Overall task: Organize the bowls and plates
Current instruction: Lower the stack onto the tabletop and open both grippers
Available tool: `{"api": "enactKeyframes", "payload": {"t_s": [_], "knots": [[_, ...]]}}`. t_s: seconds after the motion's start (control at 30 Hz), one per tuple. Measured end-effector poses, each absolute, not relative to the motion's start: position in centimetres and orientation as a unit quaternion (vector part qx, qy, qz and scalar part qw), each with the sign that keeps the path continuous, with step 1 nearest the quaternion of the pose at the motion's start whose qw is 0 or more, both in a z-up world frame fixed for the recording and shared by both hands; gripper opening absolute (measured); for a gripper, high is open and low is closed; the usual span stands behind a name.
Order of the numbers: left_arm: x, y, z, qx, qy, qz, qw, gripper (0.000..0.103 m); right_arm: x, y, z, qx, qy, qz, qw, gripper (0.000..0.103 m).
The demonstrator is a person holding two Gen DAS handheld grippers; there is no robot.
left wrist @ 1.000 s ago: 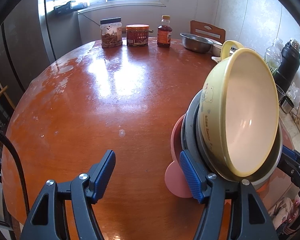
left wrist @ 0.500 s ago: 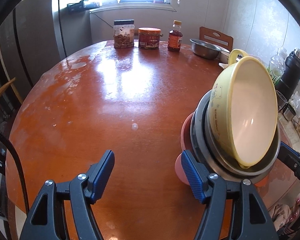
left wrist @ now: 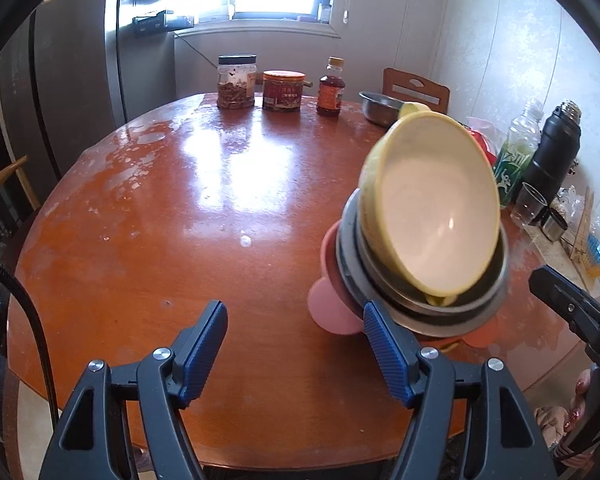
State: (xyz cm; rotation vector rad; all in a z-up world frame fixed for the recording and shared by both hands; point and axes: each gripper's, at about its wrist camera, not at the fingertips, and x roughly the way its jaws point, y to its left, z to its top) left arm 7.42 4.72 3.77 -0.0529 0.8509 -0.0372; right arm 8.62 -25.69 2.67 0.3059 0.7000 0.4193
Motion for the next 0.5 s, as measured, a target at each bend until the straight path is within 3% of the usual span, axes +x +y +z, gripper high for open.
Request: {"api": "enactKeyframes", "payload": {"t_s": [0.5], "knots": [[3.5, 1.5, 2.3, -0.025, 0.409, -0.035, 0.912, 0.079, 5.2, -24.9, 1.4, 0.114, 0.32, 0.175, 0.924, 0.077]]}}
